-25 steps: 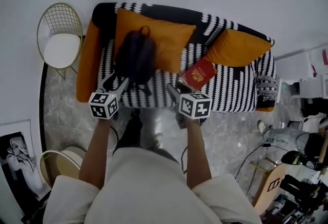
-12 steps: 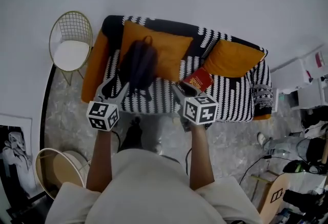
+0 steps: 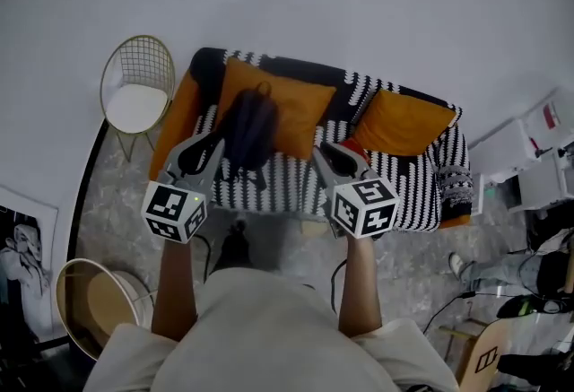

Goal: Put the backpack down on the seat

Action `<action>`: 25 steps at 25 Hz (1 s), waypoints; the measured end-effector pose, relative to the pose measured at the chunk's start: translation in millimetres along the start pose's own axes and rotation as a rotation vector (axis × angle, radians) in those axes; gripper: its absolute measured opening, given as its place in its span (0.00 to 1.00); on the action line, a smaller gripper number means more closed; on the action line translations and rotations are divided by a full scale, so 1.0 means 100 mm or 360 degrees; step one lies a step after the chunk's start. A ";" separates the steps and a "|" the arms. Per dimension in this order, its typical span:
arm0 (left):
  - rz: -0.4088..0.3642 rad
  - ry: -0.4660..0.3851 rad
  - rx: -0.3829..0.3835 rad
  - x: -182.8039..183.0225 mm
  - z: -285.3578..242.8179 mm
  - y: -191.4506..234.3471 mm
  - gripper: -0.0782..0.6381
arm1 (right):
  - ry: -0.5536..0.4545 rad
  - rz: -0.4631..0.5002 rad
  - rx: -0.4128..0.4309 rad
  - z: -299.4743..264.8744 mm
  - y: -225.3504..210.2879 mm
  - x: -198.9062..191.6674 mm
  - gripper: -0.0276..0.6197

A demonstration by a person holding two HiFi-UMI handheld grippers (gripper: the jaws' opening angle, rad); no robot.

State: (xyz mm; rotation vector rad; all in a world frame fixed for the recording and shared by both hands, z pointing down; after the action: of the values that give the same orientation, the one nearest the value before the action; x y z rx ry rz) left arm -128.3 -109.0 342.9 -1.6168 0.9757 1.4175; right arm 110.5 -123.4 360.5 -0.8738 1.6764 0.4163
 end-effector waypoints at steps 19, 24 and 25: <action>-0.0359 -0.0202 -0.0029 0.80 0.35 -0.43 0.11 | -0.0219 0.0279 -0.0014 0.53 0.39 0.58 0.05; -0.0337 -0.0204 -0.0037 0.81 0.34 -0.44 0.11 | -0.0207 0.0275 -0.0005 0.52 0.39 0.58 0.05; -0.0335 -0.0205 -0.0037 0.80 0.34 -0.44 0.11 | -0.0206 0.0275 -0.0003 0.52 0.40 0.57 0.05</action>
State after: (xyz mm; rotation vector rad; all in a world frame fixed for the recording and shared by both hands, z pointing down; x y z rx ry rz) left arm -95.0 -64.1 262.5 -1.5733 0.6962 1.3734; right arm 111.9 -81.0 284.6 -0.6903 1.6369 0.5804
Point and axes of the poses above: the fingertips, and each gripper's own axes: z backward along the fingers, y to its left, x out of its top, the point moved 5 cm from there along z, backward along the fingers, and after that the axes turned 7 degrees about x, right-handed, at the moved point
